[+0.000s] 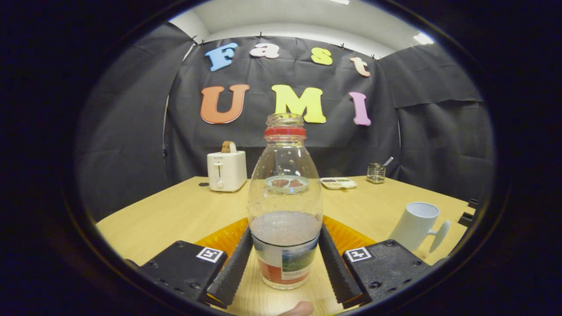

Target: Take the bottle from table, then pour the juice into the cup, finally place the bottle on the coaster

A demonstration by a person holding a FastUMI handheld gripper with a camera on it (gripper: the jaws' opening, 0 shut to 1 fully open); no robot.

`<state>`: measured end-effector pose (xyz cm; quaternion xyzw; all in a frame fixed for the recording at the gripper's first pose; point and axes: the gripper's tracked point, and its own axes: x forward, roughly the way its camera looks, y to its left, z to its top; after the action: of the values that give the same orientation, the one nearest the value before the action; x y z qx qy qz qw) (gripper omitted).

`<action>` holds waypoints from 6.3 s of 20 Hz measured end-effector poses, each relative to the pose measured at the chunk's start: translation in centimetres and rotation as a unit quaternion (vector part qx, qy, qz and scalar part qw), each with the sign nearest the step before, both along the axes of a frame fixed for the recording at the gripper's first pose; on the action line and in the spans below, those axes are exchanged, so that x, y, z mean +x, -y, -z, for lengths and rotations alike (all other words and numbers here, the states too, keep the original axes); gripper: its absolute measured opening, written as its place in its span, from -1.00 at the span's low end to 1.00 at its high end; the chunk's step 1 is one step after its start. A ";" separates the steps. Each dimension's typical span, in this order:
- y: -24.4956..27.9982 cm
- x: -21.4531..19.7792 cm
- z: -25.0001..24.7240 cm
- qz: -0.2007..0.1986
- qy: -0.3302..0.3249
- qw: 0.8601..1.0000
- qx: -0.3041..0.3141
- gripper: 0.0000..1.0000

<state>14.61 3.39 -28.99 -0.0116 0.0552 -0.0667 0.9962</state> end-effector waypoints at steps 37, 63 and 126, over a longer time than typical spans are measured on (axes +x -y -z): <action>6.1 -2.5 -12.1 -0.031 0.043 0.937 0.345 0.55; 7.8 -1.5 -10.7 -0.026 0.040 0.804 0.593 0.52; 9.1 -1.3 -12.0 -0.019 0.052 0.576 0.816 0.51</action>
<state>13.30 -5.70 -16.96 0.8085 0.0342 0.0254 0.5870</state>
